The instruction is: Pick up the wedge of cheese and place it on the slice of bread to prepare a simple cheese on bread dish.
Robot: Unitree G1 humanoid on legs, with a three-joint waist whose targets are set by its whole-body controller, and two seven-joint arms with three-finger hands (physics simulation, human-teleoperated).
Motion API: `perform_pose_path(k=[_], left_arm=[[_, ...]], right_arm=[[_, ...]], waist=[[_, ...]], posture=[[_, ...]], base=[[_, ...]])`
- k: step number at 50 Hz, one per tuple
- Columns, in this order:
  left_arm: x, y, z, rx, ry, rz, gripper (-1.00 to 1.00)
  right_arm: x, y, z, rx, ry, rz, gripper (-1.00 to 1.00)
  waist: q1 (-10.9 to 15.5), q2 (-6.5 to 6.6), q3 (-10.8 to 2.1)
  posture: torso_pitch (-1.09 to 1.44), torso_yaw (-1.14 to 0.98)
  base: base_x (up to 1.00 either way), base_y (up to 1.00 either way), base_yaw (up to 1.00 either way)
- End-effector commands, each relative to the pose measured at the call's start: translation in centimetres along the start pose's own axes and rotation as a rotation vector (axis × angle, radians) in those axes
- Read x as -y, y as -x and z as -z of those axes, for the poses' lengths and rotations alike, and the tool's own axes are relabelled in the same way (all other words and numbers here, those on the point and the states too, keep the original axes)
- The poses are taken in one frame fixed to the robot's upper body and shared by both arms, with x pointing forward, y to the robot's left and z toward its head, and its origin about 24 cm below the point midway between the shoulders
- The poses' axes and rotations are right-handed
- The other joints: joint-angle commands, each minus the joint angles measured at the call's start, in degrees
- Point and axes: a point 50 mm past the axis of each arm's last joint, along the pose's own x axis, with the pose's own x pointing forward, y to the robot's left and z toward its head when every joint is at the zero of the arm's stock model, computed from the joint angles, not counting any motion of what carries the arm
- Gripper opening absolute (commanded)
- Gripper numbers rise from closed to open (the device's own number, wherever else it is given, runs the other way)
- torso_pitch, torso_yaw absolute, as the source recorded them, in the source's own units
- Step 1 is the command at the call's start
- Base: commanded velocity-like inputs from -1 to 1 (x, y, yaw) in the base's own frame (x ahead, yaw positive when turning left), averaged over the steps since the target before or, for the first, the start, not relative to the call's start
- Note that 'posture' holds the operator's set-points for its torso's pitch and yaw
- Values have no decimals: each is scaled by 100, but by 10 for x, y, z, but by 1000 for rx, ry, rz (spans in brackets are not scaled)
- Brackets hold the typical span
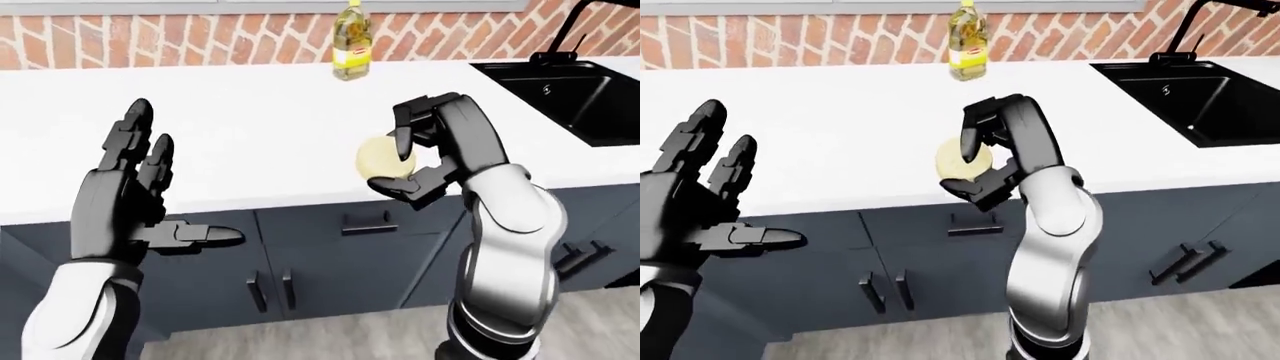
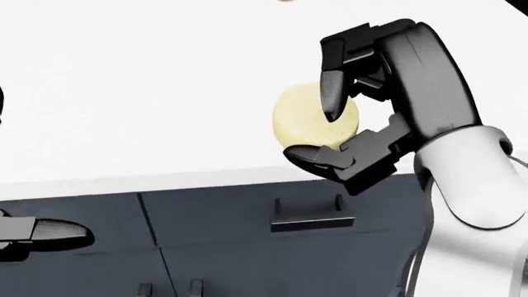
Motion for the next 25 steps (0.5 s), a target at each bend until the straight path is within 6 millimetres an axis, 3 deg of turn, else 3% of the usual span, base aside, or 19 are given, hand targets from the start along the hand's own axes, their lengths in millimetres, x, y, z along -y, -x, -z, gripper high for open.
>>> perform_pose_path(k=[1, 3, 4, 5, 6, 7, 8, 9, 12, 15, 16, 18, 19, 20, 22, 25], left_arm=[[3, 2, -12, 80, -16, 15, 100], [3, 2, -13, 80, -16, 14, 100], [3, 2, -12, 80, -16, 14, 100], [3, 2, -12, 79, -17, 14, 100], [3, 2, -11, 78, -16, 14, 100], [3, 2, -11, 78, -15, 14, 100], [3, 2, -10, 77, -15, 15, 100], [2, 2, -9, 77, -15, 15, 100], [2, 2, -8, 76, -16, 14, 100], [2, 2, -8, 75, -16, 15, 100], [2, 2, -8, 75, -15, 14, 100], [2, 2, -7, 74, -15, 15, 100], [2, 2, -6, 73, -15, 14, 100], [2, 2, -6, 73, -15, 14, 100], [2, 2, -5, 71, -16, 15, 100], [3, 1, -5, 71, -15, 16, 100]], right_arm=[[8, 4, -10, 58, 9, 53, -100], [8, 4, -9, 61, 7, 52, -100], [9, 4, -9, 66, 7, 53, -100], [8, 4, -9, 68, 8, 53, -100], [8, 4, -9, 71, 12, 51, -100], [8, 4, -9, 68, 12, 51, -100], [8, 4, -8, 65, 12, 52, -100], [8, 3, -8, 62, 9, 55, -100], [8, 3, -7, 58, 6, 55, -100], [7, 3, -7, 54, 6, 51, -100], [7, 2, -6, 54, 6, 51, -100], [7, 0, -3, 48, 8, 52, -100], [7, -1, -2, 45, 9, 53, -100], [7, -2, -1, 42, 12, 52, -100], [8, -2, -1, 40, 13, 53, -100], [8, -3, -1, 44, 13, 53, -100]], waist=[[-5, 70, -140], [36, -22, -145], [47, -53, -83], [44, -495, 110], [99, -674, 156], [-56, -446, 154], [-27, -494, -28], [-42, -515, -103], [-113, -495, -204], [-234, 85, 151], [-264, 233, 219], [-228, 591, 214], [-199, 382, 230], [-259, 400, 99], [-219, 411, -27], [-161, 294, 19]], posture=[[0, 0], [0, 0], [0, 0], [0, 0], [0, 0], [0, 0], [0, 0], [0, 0], [0, 0], [0, 0], [0, 0], [0, 0], [0, 0], [0, 0], [0, 0], [0, 0]], base=[[-17, -74, 0], [-17, -73, 0], [0, 0, 0], [0, 0, 0], [0, 0, 0], [0, 0, 0], [0, 0, 0], [0, 0, 0], [0, -14, 0], [0, -87, 0], [0, -100, 0], [0, -100, 0], [0, -100, 0], [0, -100, 0], [0, -100, 0], [0, -100, 0]])
